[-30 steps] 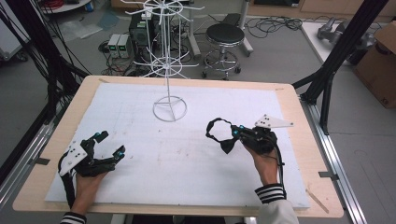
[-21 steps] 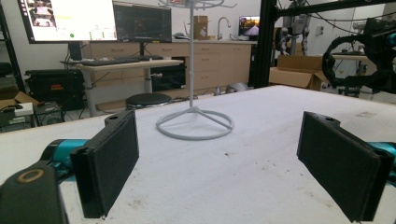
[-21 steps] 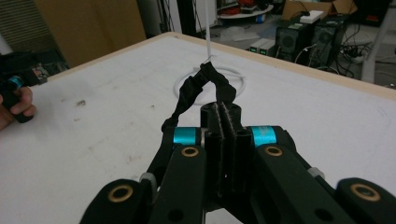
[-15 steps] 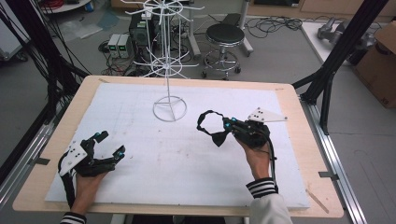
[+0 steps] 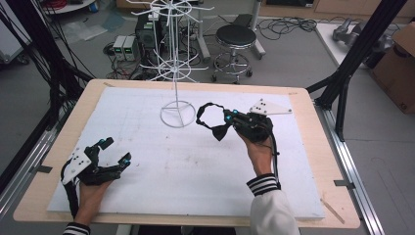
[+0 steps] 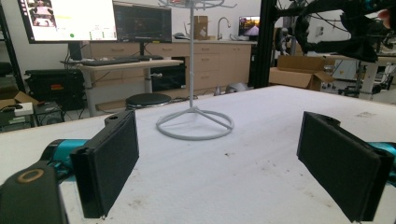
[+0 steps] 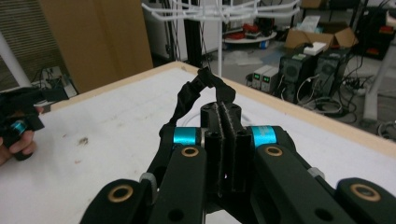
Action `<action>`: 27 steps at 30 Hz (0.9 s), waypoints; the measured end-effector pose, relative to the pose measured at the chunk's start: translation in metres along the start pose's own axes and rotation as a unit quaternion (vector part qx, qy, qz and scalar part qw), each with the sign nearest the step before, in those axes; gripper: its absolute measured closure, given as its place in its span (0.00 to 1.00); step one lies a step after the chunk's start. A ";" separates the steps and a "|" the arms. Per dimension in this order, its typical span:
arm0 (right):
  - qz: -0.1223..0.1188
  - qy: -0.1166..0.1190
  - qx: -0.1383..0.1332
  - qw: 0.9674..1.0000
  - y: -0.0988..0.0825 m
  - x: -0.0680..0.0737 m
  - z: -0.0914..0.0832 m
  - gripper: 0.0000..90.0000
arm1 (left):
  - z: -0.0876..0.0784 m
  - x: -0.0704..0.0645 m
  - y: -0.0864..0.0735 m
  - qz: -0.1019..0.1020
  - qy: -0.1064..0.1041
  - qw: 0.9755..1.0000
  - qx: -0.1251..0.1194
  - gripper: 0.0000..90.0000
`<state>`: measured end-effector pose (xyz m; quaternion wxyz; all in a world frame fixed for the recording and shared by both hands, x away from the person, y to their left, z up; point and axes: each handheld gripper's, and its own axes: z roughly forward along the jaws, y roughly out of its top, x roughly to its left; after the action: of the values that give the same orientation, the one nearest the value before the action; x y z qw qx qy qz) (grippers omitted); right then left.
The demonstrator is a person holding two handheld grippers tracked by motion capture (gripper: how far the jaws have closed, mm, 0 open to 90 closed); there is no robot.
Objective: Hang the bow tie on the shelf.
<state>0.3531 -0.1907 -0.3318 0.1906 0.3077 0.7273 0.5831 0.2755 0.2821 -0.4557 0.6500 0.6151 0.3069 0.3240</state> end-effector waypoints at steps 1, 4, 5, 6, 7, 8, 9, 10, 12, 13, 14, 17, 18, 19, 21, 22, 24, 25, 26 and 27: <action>0.000 0.000 0.000 1.000 0.000 0.000 0.000 0.97 | 0.000 0.000 0.000 0.000 0.000 1.000 0.000 0.15; 0.003 0.000 -0.003 1.000 0.007 -0.001 0.005 0.97 | 0.000 0.000 0.000 -0.001 0.001 1.000 -0.001 0.15; 0.003 0.001 -0.006 1.000 0.009 -0.001 0.007 0.97 | 0.000 0.000 0.000 -0.001 0.001 1.000 0.000 0.15; 0.000 0.001 -0.006 1.000 0.015 -0.001 0.011 0.97 | 0.000 0.000 0.000 -0.001 0.000 1.000 -0.001 0.15; 0.000 0.001 -0.006 1.000 0.015 -0.001 0.011 0.97 | 0.000 0.000 0.000 -0.001 0.000 1.000 -0.001 0.15; -0.003 0.001 -0.006 1.000 0.018 -0.002 0.013 0.97 | 0.000 0.000 0.000 -0.001 0.001 1.000 -0.001 0.15; -0.005 0.001 -0.006 1.000 0.021 -0.002 0.015 0.97 | 0.000 0.000 0.000 -0.001 0.001 1.000 -0.001 0.15; -0.008 0.002 -0.007 1.000 0.025 -0.002 0.017 0.97 | 0.000 0.000 0.000 -0.002 0.001 1.000 -0.001 0.15; -0.009 0.002 -0.016 1.000 0.030 -0.003 0.020 0.97 | 0.000 0.000 0.000 -0.001 0.000 1.000 0.000 0.15; -0.008 0.002 -0.017 1.000 0.034 -0.003 0.023 0.97 | 0.000 0.000 0.000 -0.001 0.001 1.000 0.000 0.15; -0.008 0.002 -0.017 1.000 0.034 -0.003 0.023 0.97 | 0.000 0.001 0.000 -0.001 0.000 1.000 0.000 0.15; -0.009 0.002 -0.017 1.000 0.039 -0.004 0.029 0.97 | 0.000 0.000 0.000 -0.001 0.001 1.000 0.000 0.15; -0.009 0.003 -0.017 1.000 0.040 -0.005 0.030 0.97 | 0.000 0.000 0.000 -0.001 0.001 1.000 0.000 0.15; -0.012 0.004 -0.020 1.000 0.041 -0.005 0.032 0.97 | 0.000 0.000 0.000 -0.002 0.000 1.000 0.000 0.15; -0.011 0.002 -0.016 1.000 0.043 -0.008 0.036 0.97 | 0.000 0.000 0.000 -0.002 0.001 1.000 -0.001 0.15; -0.011 0.002 -0.016 1.000 0.043 -0.008 0.036 0.97 | 0.000 0.000 0.000 -0.002 0.001 1.000 0.000 0.15; -0.010 0.000 -0.018 1.000 0.045 -0.010 0.038 0.97 | 0.000 0.000 0.000 -0.002 0.000 1.000 0.000 0.15; -0.010 0.001 -0.020 1.000 0.047 -0.010 0.039 0.97 | 0.000 0.001 0.000 -0.002 0.000 1.000 0.000 0.15; -0.010 -0.001 -0.025 1.000 0.048 -0.011 0.039 0.97 | 0.000 0.001 0.000 -0.002 0.000 1.000 0.000 0.15; -0.008 0.000 -0.030 1.000 0.052 -0.011 0.041 0.97 | 0.000 0.001 0.000 -0.002 0.000 1.000 0.000 0.15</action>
<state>0.3990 -0.1619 -0.2930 0.2049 0.2961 0.7117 0.6032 0.2756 0.2827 -0.4556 0.6502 0.6148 0.3081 0.3229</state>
